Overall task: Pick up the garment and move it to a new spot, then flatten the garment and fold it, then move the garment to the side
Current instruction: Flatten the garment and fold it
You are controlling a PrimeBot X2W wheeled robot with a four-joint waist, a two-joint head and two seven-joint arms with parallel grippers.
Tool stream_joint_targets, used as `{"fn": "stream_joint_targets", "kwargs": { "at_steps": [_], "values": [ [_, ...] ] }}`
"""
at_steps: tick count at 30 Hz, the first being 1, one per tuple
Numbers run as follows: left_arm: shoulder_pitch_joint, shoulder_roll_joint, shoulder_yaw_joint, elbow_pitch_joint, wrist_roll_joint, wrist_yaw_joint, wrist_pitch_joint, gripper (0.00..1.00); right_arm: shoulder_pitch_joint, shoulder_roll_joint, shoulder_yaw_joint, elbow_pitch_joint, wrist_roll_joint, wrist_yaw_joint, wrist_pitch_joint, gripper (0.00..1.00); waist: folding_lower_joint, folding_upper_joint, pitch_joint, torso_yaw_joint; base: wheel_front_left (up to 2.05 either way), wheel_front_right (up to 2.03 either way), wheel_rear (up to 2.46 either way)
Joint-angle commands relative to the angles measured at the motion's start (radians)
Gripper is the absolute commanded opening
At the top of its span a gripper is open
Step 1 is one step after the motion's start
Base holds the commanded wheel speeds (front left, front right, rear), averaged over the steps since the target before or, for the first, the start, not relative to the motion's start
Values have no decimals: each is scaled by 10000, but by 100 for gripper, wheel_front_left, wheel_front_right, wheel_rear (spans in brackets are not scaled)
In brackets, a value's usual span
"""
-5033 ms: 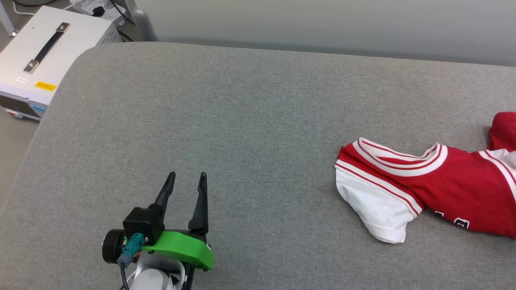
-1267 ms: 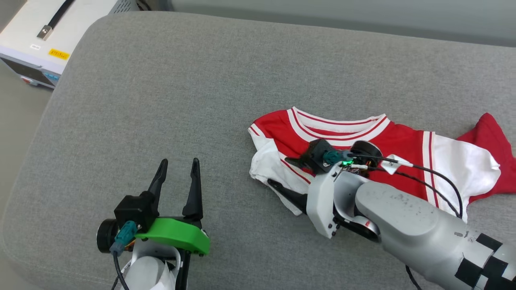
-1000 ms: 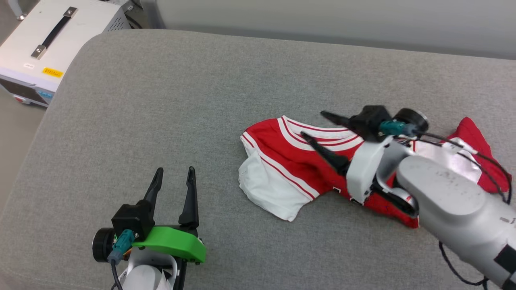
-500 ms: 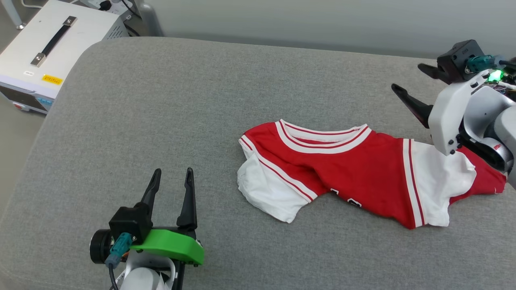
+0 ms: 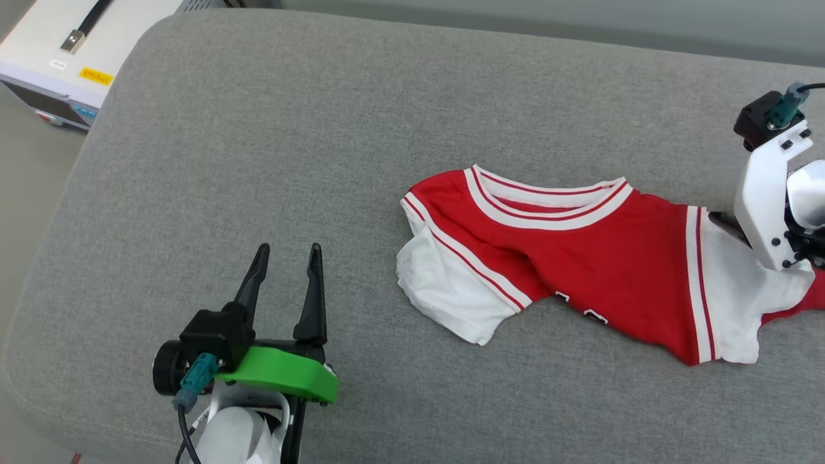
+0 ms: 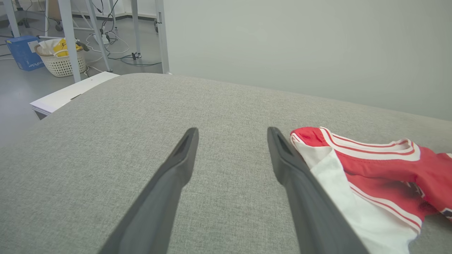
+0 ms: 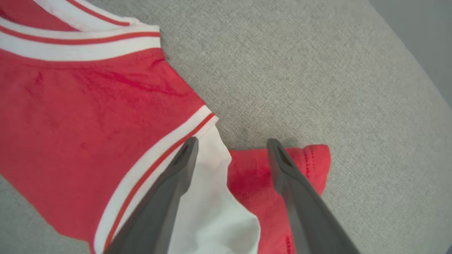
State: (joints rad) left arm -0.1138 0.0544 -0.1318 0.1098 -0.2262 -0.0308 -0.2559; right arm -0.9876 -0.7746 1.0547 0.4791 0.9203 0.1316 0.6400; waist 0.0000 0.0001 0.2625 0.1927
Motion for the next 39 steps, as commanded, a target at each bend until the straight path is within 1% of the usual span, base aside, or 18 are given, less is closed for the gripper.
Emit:
{"fn": "stream_joint_targets", "kwargs": {
  "at_steps": [1,3,6,11,12,13,15,21,24,27,28,29,33,35,39],
  "values": [
    [-228,-41,-56,-73,-82,55,-59,100,-18,125,78,196,67,-9,53,100,0,-1,392,253,0,0,0],
    [-339,-41,-93,-84,-118,82,-59,100,96,260,207,471,70,-9,58,100,0,-1,536,324,0,0,0],
    [-446,-41,-85,-89,-150,118,-59,100,310,376,732,826,-126,-9,167,100,0,-1,660,358,0,0,0],
    [-497,-41,-48,-45,-178,153,-59,100,619,579,970,1107,328,-9,65,100,0,-1,674,312,0,0,0],
    [-487,-41,-17,-32,-175,159,-59,100,599,600,988,1064,369,-9,-104,25,0,-1,643,271,0,0,0],
    [-480,-41,3,-16,-168,161,-59,100,577,614,967,1042,410,-9,-281,0,0,-1,598,236,0,0,0],
    [-455,-41,50,18,-143,149,-59,100,503,621,940,936,451,-9,-695,0,0,-1,461,142,0,0,0],
    [-250,-41,175,63,-65,125,-59,100,318,394,644,264,147,-9,-2768,0,0,-1,-132,-121,0,0,0],
    [-35,-41,265,66,-3,140,-59,100,503,129,274,-318,26,-9,-3727,0,0,-1,-464,-285,0,0,0],
    [181,-41,368,35,46,165,-59,100,874,-251,-215,-920,-190,-9,-4319,0,0,-1,-689,-457,0,0,0],
    [255,-41,403,16,62,172,-59,100,1055,-425,-461,-1170,-277,-9,-4465,0,0,-1,-749,-521,0,0,0],
    [374,-41,455,-12,97,166,-59,100,1435,-753,-999,-1625,-435,-9,-4615,0,0,-1,-831,-635,0,0,0],
    [530,-41,552,-70,150,152,-59,100,2209,-1366,-2391,-2430,-843,-9,-4646,0,0,-1,-887,-861,0,0,0],
    [579,-41,580,-82,174,124,-59,100,2615,-1553,-3211,-2817,-1149,-9,-4478,0,0,-1,-913,-958,0,0,0],
    [617,-41,577,-86,199,86,-59,100,3529,-1703,-4997,-3572,-1619,-9,-3887,0,0,-1,-921,-1081,0,0,0]
  ]
}}
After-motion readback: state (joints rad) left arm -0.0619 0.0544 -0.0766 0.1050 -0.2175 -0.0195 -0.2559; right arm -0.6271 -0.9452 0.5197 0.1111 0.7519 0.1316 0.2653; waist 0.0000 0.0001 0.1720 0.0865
